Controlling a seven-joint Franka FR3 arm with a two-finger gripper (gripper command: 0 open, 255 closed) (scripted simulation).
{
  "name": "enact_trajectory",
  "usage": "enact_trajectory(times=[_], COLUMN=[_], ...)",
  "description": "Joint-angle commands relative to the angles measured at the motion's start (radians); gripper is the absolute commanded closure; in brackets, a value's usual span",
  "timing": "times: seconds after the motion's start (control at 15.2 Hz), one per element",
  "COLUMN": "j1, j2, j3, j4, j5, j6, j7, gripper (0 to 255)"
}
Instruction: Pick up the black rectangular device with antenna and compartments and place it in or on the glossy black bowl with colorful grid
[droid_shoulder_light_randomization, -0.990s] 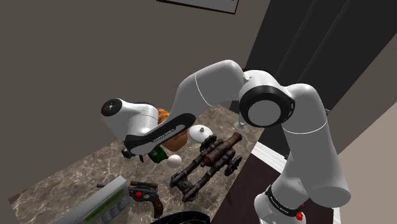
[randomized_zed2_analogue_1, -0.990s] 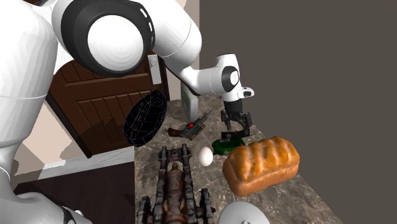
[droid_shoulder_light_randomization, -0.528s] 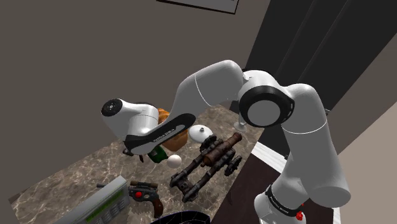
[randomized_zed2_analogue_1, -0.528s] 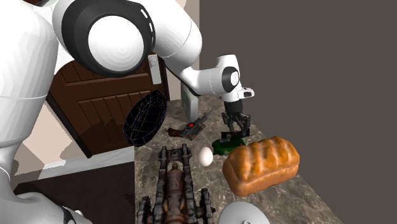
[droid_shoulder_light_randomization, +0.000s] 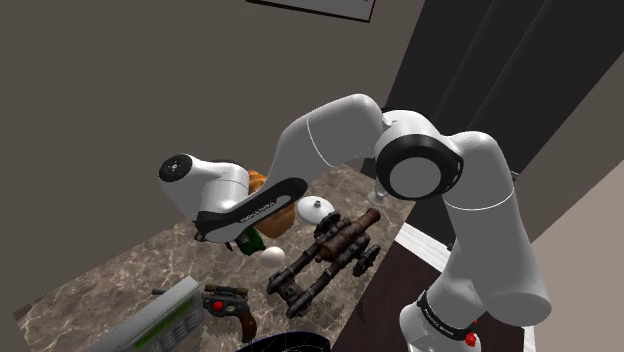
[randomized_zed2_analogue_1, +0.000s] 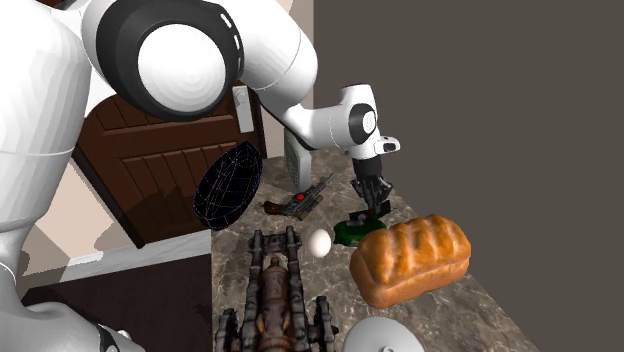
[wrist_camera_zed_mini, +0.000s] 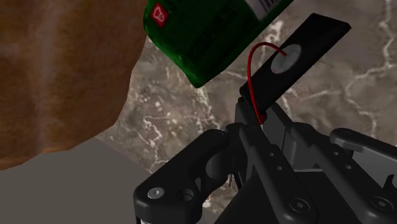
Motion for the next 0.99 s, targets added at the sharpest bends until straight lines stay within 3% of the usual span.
enact_trajectory(times=[0.0, 0.92], j1=[0.0, -0.007], j2=[0.002, -0.116], j3=[0.0, 0.017], j4=[-0.004, -0.001], j5=[0.0, 0.033], j6=[-0.001, -0.112], j7=[0.0, -0.056], gripper=[255, 255])
